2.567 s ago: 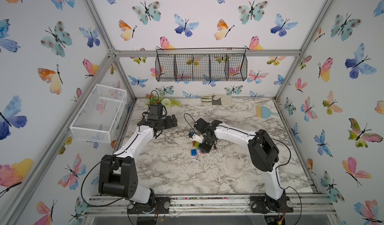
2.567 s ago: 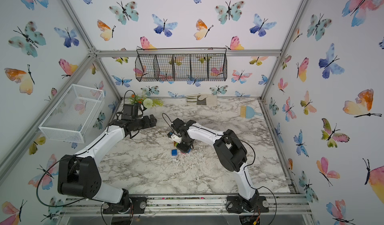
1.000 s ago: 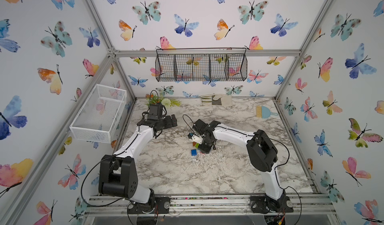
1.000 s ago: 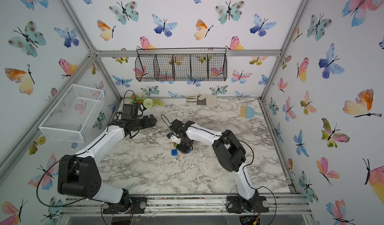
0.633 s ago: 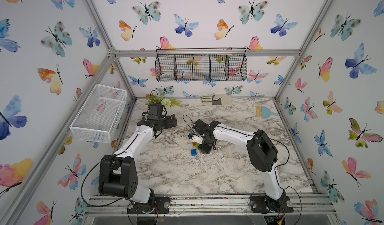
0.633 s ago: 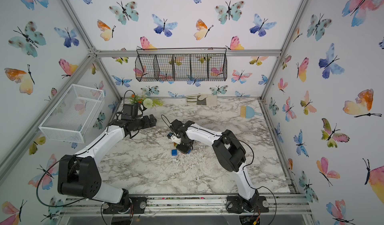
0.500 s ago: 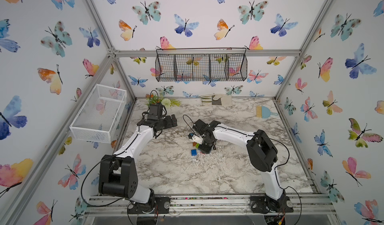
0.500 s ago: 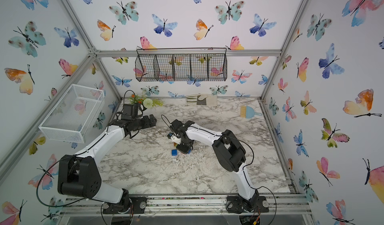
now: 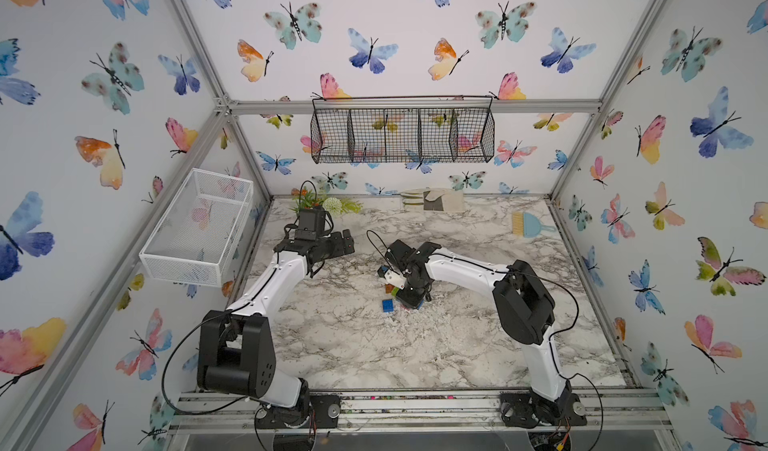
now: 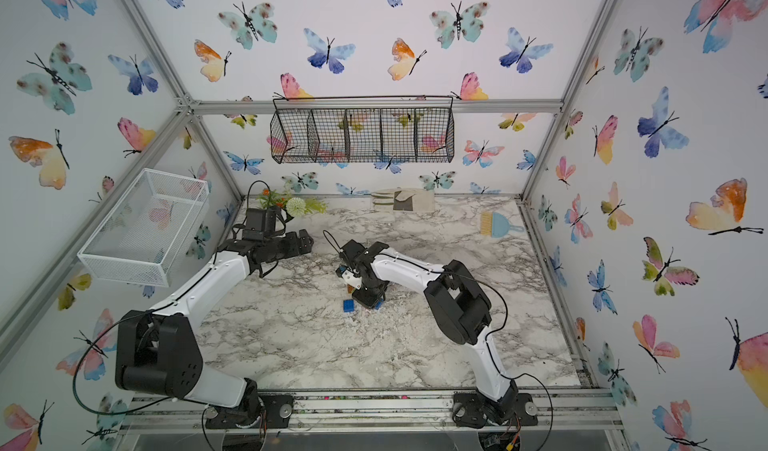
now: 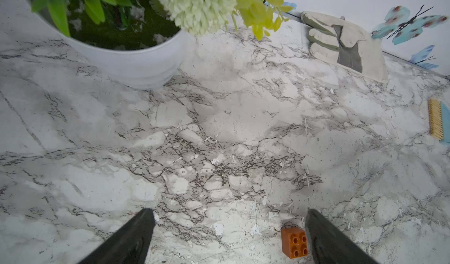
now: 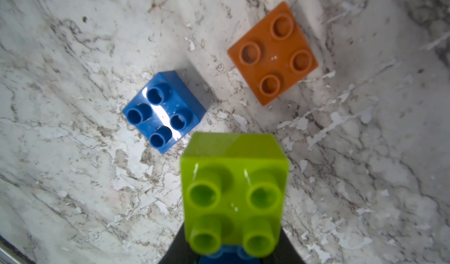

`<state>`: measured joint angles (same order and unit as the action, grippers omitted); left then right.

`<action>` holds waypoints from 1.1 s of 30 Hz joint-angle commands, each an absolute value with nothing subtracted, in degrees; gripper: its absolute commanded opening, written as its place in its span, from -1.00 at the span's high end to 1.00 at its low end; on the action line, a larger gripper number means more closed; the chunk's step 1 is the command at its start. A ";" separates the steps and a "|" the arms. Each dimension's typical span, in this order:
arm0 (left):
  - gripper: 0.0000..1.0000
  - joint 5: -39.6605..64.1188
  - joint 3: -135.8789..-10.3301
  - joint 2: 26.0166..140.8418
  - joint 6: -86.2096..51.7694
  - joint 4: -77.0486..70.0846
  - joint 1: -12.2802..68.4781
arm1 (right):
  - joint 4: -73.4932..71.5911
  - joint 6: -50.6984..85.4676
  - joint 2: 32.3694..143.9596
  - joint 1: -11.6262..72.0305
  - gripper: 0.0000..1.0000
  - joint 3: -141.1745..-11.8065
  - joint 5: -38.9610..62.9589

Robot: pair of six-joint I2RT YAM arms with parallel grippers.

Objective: Assemble the letter y with lego
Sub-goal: Assemble the lego brick with the lego brick.

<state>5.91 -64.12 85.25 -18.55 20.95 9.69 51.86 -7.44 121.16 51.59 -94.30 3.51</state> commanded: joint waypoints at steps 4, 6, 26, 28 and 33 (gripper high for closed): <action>-0.95 6.53 -65.65 85.39 -18.84 21.97 9.34 | 58.18 -4.23 125.50 52.57 0.61 -93.62 6.38; -0.95 6.52 -65.70 85.45 -18.98 22.01 9.38 | 58.45 -3.90 125.62 52.73 0.60 -93.52 6.08; -0.95 6.67 -65.65 85.48 -18.98 21.98 9.28 | 61.21 -4.62 125.77 53.26 0.69 -91.51 1.37; -0.95 6.68 -65.65 85.44 -18.93 22.03 9.27 | 61.26 -4.78 125.19 53.26 0.69 -91.28 1.29; -0.95 6.59 -65.65 85.45 -18.95 22.00 9.27 | 61.66 -3.15 123.87 53.26 0.71 -91.54 2.14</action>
<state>5.91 -64.12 85.25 -18.72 20.95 9.69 53.56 -3.84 121.62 52.60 -94.89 1.50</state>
